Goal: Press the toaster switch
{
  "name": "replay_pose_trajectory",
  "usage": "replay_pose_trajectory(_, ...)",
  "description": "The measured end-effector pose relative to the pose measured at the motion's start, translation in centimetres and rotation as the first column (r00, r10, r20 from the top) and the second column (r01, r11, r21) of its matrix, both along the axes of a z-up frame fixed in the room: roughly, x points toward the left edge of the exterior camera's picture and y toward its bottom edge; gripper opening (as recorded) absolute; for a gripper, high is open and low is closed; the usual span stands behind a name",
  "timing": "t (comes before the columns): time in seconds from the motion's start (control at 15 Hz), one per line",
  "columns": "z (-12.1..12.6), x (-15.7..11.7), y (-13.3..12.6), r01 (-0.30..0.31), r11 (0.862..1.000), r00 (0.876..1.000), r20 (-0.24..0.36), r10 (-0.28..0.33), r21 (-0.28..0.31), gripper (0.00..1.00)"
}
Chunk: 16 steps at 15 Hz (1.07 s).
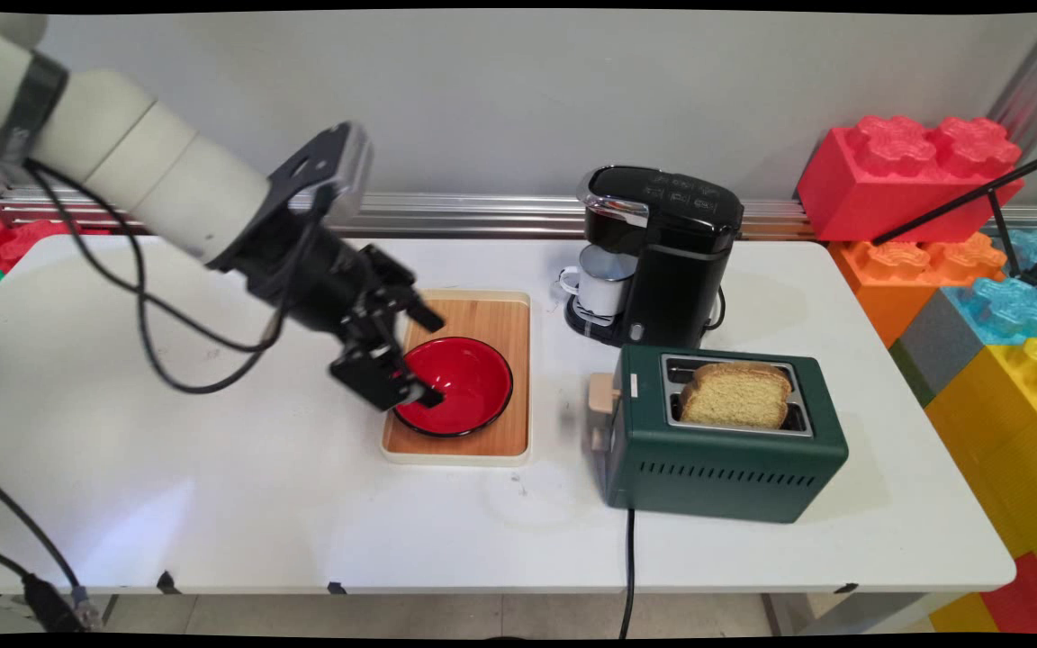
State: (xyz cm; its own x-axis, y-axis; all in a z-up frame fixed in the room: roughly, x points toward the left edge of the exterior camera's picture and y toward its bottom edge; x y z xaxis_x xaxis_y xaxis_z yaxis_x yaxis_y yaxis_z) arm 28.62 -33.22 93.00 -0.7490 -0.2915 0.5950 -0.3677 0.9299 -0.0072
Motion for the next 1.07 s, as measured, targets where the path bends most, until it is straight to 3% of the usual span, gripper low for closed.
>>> replay_pose_trajectory(0.67, -0.6, -2.6, -2.3, 0.039, 0.998, 0.996, -0.084, -0.043, -0.05, 1.0)
replay_pose_trajectory(0.73, -0.7, -2.6, -2.5, 0.047, 0.997, 0.995, -0.087, -0.052, -0.052, 0.0)
replay_pose_trajectory(1.07, -1.7, -2.7, -3.2, 0.082, 0.995, 0.991, -0.1, -0.087, -0.057, 0.0)
